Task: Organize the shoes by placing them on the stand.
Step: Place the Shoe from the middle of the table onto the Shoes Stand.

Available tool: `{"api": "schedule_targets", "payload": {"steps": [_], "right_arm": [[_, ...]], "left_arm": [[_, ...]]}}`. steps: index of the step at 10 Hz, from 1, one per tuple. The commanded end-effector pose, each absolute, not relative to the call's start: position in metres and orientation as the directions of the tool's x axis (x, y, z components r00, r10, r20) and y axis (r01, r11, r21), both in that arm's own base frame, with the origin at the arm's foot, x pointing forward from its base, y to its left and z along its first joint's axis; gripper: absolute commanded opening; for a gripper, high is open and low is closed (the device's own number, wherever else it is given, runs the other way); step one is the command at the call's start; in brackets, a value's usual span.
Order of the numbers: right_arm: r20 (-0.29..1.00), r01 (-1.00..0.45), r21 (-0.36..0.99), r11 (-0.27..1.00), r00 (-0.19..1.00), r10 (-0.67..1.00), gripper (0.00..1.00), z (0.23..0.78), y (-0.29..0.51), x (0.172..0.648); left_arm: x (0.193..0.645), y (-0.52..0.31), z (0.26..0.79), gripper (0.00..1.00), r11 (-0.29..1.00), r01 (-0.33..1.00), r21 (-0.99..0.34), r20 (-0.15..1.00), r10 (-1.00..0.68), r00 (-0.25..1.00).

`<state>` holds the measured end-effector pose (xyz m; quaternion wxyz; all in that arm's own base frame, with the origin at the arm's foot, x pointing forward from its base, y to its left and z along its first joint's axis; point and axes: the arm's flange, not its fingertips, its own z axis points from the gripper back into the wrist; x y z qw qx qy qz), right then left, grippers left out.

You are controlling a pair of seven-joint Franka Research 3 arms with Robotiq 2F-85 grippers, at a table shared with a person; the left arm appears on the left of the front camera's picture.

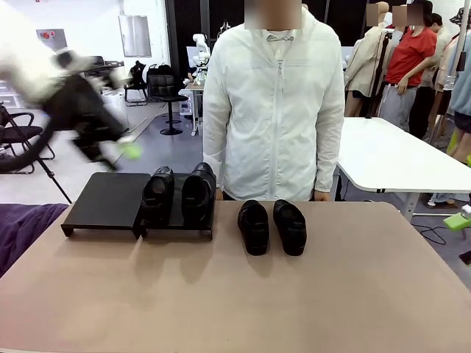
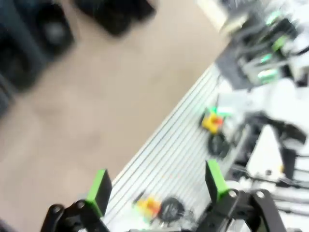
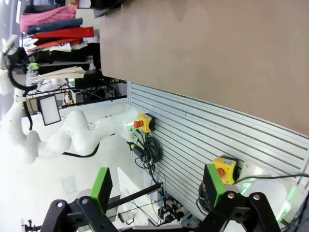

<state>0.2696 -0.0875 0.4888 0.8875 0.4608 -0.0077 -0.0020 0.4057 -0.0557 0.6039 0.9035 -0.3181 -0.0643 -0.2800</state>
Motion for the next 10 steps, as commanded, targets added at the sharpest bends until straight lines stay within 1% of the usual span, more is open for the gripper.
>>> {"api": "schedule_targets", "payload": {"steps": [1, 2, 3, 4, 5, 6, 7, 10], "right_arm": [[0.032, -0.029, 0.827, 0.561, 0.999, 0.005, 1.0, 0.491, -0.089, 0.27], [0.032, -0.029, 0.827, 0.561, 0.999, 0.005, 1.0, 0.491, -0.089, 0.27], [0.032, -0.029, 0.827, 0.561, 0.999, 0.005, 1.0, 0.491, -0.089, 0.27], [0.032, -0.029, 0.827, 0.561, 0.999, 0.005, 1.0, 0.491, -0.089, 0.27], [0.032, -0.029, 0.827, 0.561, 0.999, 0.005, 1.0, 0.491, -0.089, 0.27], [0.032, -0.029, 0.827, 0.561, 0.999, 0.005, 1.0, 0.491, -0.089, 0.27], [0.032, -0.029, 0.827, 0.561, 0.999, 0.005, 1.0, 0.491, -0.089, 0.27], [0.032, -0.029, 0.827, 0.561, 0.999, 0.005, 1.0, 0.491, -0.089, 0.27]], "left_arm": [[0.416, -0.002, 0.597, 1.0, 0.668, 0.55, -0.501, 0.174, -0.544, 0.821], [0.388, 0.031, 0.587, 1.0, 0.709, 0.471, -0.524, 0.15, -0.468, 0.871], [0.349, 0.058, 0.574, 1.0, 0.735, 0.397, -0.549, 0.159, -0.374, 0.913], [0.306, 0.072, 0.551, 1.0, 0.778, 0.319, -0.542, 0.164, -0.274, 0.948], [0.277, 0.075, 0.531, 1.0, 0.803, 0.256, -0.538, 0.189, -0.181, 0.965], [0.258, 0.072, 0.517, 1.0, 0.815, 0.23, -0.532, 0.225, -0.126, 0.966], [0.321, 0.093, 0.551, 1.0, 0.775, 0.313, -0.549, 0.135, -0.287, 0.948], [0.321, 0.093, 0.551, 1.0, 0.775, 0.313, -0.549, 0.135, -0.287, 0.948]]}}
